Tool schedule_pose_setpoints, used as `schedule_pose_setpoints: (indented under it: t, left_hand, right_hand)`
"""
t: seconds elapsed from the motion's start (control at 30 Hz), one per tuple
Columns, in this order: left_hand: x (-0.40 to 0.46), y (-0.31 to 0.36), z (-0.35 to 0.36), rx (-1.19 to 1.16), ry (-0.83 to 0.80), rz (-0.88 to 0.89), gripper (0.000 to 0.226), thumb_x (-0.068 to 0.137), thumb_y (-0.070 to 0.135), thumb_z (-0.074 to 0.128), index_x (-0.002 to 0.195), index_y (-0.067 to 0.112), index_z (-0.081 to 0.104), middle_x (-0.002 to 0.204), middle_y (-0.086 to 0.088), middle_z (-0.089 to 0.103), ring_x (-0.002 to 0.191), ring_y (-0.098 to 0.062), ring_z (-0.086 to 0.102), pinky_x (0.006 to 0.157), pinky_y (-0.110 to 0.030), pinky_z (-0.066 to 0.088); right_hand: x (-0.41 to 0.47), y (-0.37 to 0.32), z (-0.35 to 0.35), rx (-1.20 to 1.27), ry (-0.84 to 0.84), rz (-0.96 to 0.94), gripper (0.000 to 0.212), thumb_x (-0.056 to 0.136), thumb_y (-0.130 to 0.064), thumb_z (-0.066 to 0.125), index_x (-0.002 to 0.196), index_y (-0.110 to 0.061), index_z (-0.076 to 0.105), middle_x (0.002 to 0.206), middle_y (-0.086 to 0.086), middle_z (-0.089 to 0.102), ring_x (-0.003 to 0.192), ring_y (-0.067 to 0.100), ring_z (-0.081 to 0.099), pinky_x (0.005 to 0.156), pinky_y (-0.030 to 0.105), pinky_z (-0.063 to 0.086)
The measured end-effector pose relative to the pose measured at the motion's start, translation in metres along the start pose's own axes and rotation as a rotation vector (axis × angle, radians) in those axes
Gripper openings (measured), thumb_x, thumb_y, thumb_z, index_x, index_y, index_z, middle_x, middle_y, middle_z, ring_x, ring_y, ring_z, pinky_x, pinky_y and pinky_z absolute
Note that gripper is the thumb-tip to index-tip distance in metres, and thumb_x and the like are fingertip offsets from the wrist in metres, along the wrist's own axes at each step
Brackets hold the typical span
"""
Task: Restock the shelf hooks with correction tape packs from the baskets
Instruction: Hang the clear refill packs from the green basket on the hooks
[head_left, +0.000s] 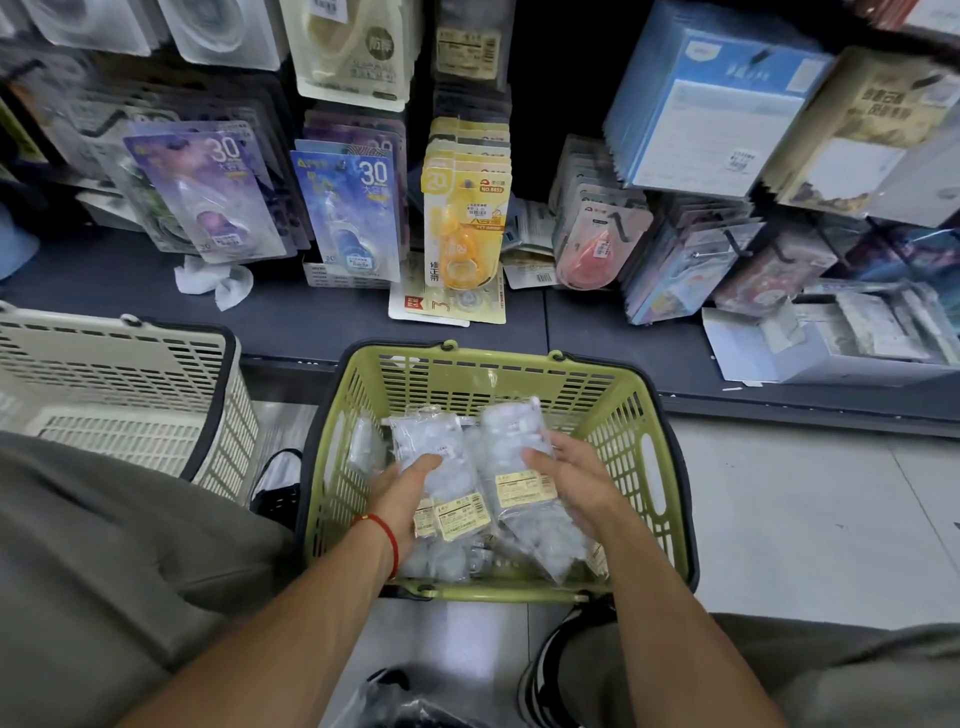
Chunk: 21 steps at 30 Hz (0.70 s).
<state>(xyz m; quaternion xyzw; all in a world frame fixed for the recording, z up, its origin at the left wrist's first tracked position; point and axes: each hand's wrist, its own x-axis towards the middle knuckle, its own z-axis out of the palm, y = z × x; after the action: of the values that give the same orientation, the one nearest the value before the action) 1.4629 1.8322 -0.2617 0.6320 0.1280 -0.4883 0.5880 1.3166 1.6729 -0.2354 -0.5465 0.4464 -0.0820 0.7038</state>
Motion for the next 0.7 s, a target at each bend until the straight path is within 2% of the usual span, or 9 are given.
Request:
schedule_pose_setpoints:
  t: [0.1, 0.17, 0.27, 0.33, 0.4, 0.5, 0.57, 0.63, 0.7]
  left_hand:
    - [0.000, -0.002, 0.003, 0.007, -0.150, -0.031, 0.043, 0.087, 0.033, 0.084, 0.122, 0.024, 0.063, 0.111, -0.015, 0.079, 0.097, -0.038, 0.077, 0.066, -0.047, 0.063]
    - [0.002, -0.005, 0.000, 0.035, -0.138, -0.007, 0.045, 0.085, 0.020, 0.086, 0.122, 0.021, 0.061, 0.108, -0.013, 0.080, 0.094, -0.034, 0.079, 0.066, -0.044, 0.063]
    - [0.006, -0.006, -0.010, 0.010, -0.079, -0.015, 0.049, 0.082, 0.012, 0.087, 0.122, 0.019, 0.060, 0.100, -0.013, 0.081, 0.089, -0.036, 0.079, 0.065, -0.045, 0.063]
    - [0.007, -0.007, -0.017, -0.007, -0.053, -0.026, 0.063, 0.082, 0.012, 0.087, 0.137, 0.013, 0.056, 0.107, -0.017, 0.079, 0.090, -0.038, 0.078, 0.066, -0.048, 0.063]
    - [0.007, -0.006, -0.022, -0.018, -0.023, -0.035, 0.082, 0.081, 0.011, 0.088, 0.151, 0.013, 0.046, 0.122, -0.021, 0.073, 0.097, -0.041, 0.076, 0.070, -0.054, 0.063]
    - [0.005, -0.003, -0.024, -0.009, -0.024, -0.021, 0.092, 0.079, 0.012, 0.089, 0.156, 0.015, 0.039, 0.128, -0.020, 0.070, 0.102, -0.041, 0.075, 0.077, -0.057, 0.064]
    - [0.005, 0.000, -0.024, 0.005, -0.043, -0.003, 0.083, 0.080, 0.013, 0.089, 0.151, 0.013, 0.046, 0.121, -0.019, 0.075, 0.102, -0.040, 0.076, 0.078, -0.056, 0.064]
    - [0.003, 0.004, -0.021, 0.005, -0.074, 0.002, 0.073, 0.081, 0.013, 0.087, 0.145, 0.012, 0.052, 0.117, -0.018, 0.077, 0.103, -0.040, 0.075, 0.083, -0.059, 0.062]
    - [0.000, 0.008, -0.016, 0.011, -0.106, 0.016, 0.061, 0.082, 0.012, 0.086, 0.137, 0.013, 0.058, 0.115, -0.017, 0.077, 0.101, -0.039, 0.076, 0.082, -0.060, 0.062]
  right_hand:
    - [0.007, -0.002, 0.018, -0.180, -0.150, -0.058, 0.022, 0.099, -0.016, 0.071, 0.121, -0.016, 0.075, 0.109, 0.005, 0.080, 0.099, 0.021, 0.075, 0.078, 0.026, 0.061]
    - [0.020, 0.008, 0.023, -0.365, 0.017, -0.097, 0.021, 0.103, -0.024, 0.066, 0.118, -0.014, 0.077, 0.103, 0.001, 0.076, 0.098, 0.019, 0.068, 0.078, 0.027, 0.056]
    - [0.040, 0.031, 0.003, -0.838, 0.275, -0.027, 0.041, 0.105, -0.029, 0.059, 0.141, -0.008, 0.062, 0.139, 0.012, 0.062, 0.132, 0.030, 0.056, 0.108, 0.035, 0.046]
    - [0.043, 0.048, -0.012, -1.039, 0.222, 0.168, 0.064, 0.107, -0.037, 0.054, 0.162, -0.011, 0.033, 0.168, 0.015, 0.030, 0.154, 0.033, 0.031, 0.123, 0.040, 0.032]
    - [0.049, 0.059, -0.017, -1.067, 0.180, 0.232, 0.071, 0.107, -0.039, 0.053, 0.164, -0.010, 0.022, 0.170, 0.016, 0.025, 0.155, 0.034, 0.028, 0.125, 0.042, 0.030]
    - [0.053, 0.055, -0.016, -1.035, 0.226, 0.180, 0.049, 0.108, -0.027, 0.053, 0.150, -0.006, 0.042, 0.147, 0.021, 0.053, 0.135, 0.036, 0.053, 0.110, 0.041, 0.046]
    - [0.049, 0.045, -0.021, -0.849, 0.342, 0.137, 0.023, 0.108, -0.020, 0.051, 0.123, -0.004, 0.058, 0.115, 0.019, 0.067, 0.107, 0.034, 0.066, 0.087, 0.040, 0.055]
    - [0.037, 0.032, -0.032, -0.591, 0.481, 0.097, 0.024, 0.105, -0.015, 0.052, 0.084, -0.008, 0.059, 0.081, 0.011, 0.063, 0.081, 0.030, 0.062, 0.063, 0.032, 0.048]
    - [0.024, 0.015, -0.043, -0.313, 0.515, 0.107, 0.029, 0.099, -0.009, 0.050, 0.071, -0.011, 0.053, 0.074, 0.012, 0.058, 0.074, 0.027, 0.057, 0.060, 0.032, 0.038]
